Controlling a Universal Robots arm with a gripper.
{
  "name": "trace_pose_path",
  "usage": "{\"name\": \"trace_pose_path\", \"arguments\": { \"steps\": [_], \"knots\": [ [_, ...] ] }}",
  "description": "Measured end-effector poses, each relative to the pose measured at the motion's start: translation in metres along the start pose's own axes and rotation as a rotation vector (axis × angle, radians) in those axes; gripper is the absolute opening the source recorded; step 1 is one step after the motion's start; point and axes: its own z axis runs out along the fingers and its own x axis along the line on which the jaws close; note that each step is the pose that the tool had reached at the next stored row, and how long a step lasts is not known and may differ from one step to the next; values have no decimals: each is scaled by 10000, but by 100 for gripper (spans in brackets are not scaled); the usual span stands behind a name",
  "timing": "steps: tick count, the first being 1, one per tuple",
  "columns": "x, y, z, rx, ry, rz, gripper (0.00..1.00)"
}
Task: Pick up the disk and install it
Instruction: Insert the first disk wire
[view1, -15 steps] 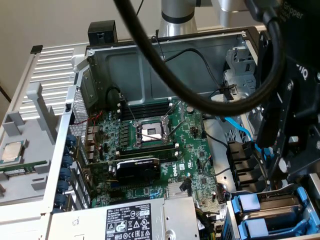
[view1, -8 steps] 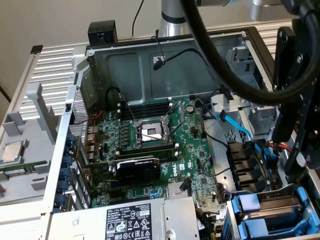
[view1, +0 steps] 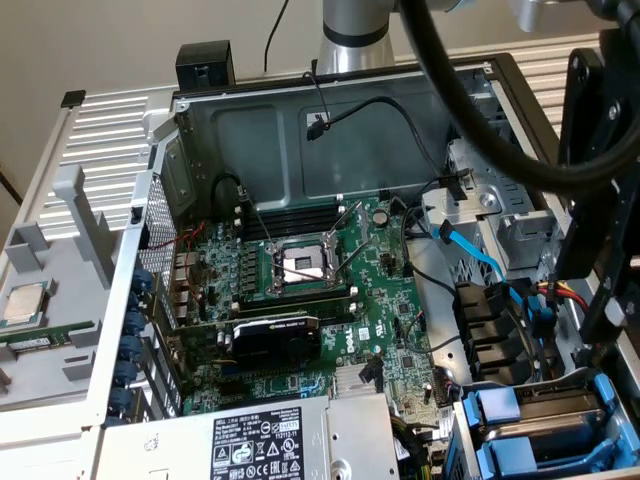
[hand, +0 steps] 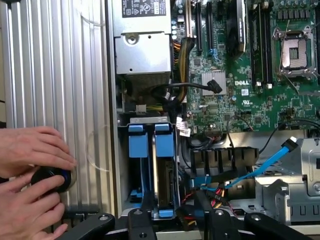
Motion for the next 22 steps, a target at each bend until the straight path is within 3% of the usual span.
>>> {"name": "trace_pose_path", "arguments": {
  "steps": [6,14,18,22],
  "knots": [
    [-61,-49,0,0,-1,30,45],
    [-222,-224,11,-3,0,29,45],
    [-263,-229,42,-2,-2,90,45],
    [-263,-228,75,23,-38,494,45]
  ]
}}
